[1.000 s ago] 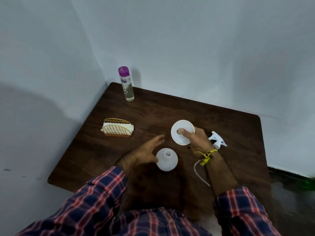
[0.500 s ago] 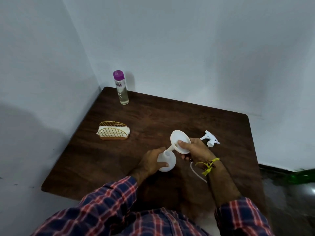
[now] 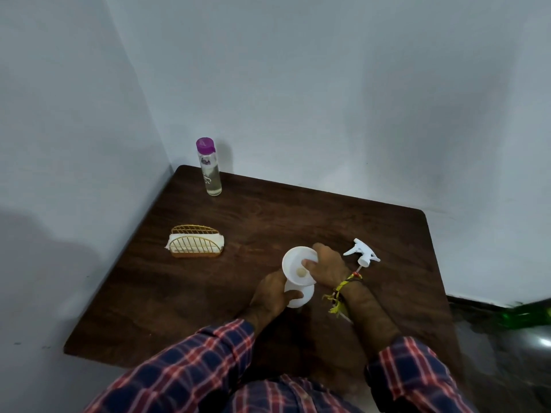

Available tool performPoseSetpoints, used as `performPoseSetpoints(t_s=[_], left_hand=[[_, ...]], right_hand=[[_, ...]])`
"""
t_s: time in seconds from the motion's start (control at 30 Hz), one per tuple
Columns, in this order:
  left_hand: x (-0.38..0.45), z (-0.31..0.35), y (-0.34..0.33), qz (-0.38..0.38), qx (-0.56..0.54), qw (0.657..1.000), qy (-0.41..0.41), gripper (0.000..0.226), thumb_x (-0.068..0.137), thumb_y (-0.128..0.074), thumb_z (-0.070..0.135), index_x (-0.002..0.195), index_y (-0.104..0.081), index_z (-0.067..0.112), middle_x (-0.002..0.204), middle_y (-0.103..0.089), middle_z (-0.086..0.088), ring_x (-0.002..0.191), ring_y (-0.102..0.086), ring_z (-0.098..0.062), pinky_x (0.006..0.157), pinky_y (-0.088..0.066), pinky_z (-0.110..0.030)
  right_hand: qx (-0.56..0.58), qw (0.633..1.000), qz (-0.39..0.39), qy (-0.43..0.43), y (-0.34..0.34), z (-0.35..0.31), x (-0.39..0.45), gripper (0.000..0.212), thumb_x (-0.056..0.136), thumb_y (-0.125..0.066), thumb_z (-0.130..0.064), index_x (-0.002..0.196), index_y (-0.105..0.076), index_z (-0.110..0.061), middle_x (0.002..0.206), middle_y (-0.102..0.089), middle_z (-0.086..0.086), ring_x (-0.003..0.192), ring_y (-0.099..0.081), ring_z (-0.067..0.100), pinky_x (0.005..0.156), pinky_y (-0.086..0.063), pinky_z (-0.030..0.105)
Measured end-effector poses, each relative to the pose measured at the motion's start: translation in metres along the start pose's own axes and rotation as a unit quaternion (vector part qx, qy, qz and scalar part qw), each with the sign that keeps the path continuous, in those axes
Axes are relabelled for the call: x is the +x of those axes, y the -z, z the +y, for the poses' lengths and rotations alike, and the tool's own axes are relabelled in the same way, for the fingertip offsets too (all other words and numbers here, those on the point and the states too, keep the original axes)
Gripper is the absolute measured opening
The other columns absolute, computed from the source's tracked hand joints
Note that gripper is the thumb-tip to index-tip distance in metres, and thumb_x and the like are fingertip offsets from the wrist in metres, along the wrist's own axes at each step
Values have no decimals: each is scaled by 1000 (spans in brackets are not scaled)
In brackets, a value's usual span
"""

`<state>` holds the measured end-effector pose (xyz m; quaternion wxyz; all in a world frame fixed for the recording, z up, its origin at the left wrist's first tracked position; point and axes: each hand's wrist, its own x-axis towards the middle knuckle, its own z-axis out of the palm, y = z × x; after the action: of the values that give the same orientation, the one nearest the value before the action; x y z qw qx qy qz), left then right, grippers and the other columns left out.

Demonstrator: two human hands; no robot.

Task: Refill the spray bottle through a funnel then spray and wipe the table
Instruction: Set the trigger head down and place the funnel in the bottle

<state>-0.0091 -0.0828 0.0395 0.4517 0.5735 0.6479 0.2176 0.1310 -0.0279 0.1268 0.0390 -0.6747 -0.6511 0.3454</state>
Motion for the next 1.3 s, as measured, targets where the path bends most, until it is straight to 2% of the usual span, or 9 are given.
performPoseSetpoints(t_s=[0.2,0.47,0.6,0.7,0.8,0.9,0.97,1.07,1.3], left_hand=[[5,-2,1,-25,-3,1000,3,69,78,-78,37,137,-45,24,137,-54,1,124,-51,-17,106,-39,-28],[-3,-9,24,-37,2,999,-37,81,69,-78,48,139,-43,29,138,-54,4,125,-53,-18,103,-47,-38],[-11,-33,51,-16,51,998,17,95,71,-81,42,150,-30,32,154,-36,4,140,-36,-20,112,-36,-41],[-18,-55,75,28,85,990,105,92,76,-79,39,151,-26,30,156,-31,-1,143,-30,-24,113,-34,-45],[-18,-79,100,77,122,976,165,92,78,-77,35,151,-24,17,157,-29,-9,145,-25,-29,115,-30,-46],[-16,-103,130,100,169,953,229,106,76,-79,40,153,-12,11,161,-11,-14,148,-9,-35,118,-21,-52],[-14,-116,150,92,192,940,267,123,70,-81,48,154,1,12,162,4,-16,148,2,-37,118,-12,-54],[-13,-142,173,38,217,930,294,145,59,-83,59,152,18,14,159,20,-16,147,15,-38,117,-2,-58],[-6,-178,182,-69,226,930,280,155,51,-75,77,142,38,20,150,42,-12,141,31,-37,114,9,-62]], right_hand=[[77,993,81,25,17,5,-15,38,87,-72,-35,116,-62,-14,107,-66,3,97,-62,18,82,-54,32],[24,974,211,80,12,-14,-31,36,86,-71,-35,117,-61,-19,114,-65,2,107,-61,21,88,-54,41],[24,946,279,161,13,-42,-41,29,84,-70,-31,111,-64,-19,108,-65,0,102,-59,23,85,-52,41],[43,939,267,211,4,-76,-46,26,84,-69,-28,108,-65,-18,106,-66,1,102,-60,22,90,-50,40],[52,946,230,221,-15,-106,-45,25,84,-69,-25,107,-65,-17,106,-66,1,102,-60,21,89,-49,36],[50,958,191,209,-39,-131,-35,26,85,-69,-25,110,-64,-18,109,-65,1,103,-58,20,86,-49,32],[61,962,183,194,-55,-142,-27,30,86,-70,-25,114,-62,-18,113,-64,2,106,-58,18,86,-46,27],[101,967,181,147,-83,-163,-7,42,84,-73,-27,122,-58,-16,120,-63,3,111,-58,19,92,-50,34],[210,962,173,21,-113,-215,91,54,82,-76,-29,127,-55,-8,122,-63,11,114,-60,26,98,-49,39]])
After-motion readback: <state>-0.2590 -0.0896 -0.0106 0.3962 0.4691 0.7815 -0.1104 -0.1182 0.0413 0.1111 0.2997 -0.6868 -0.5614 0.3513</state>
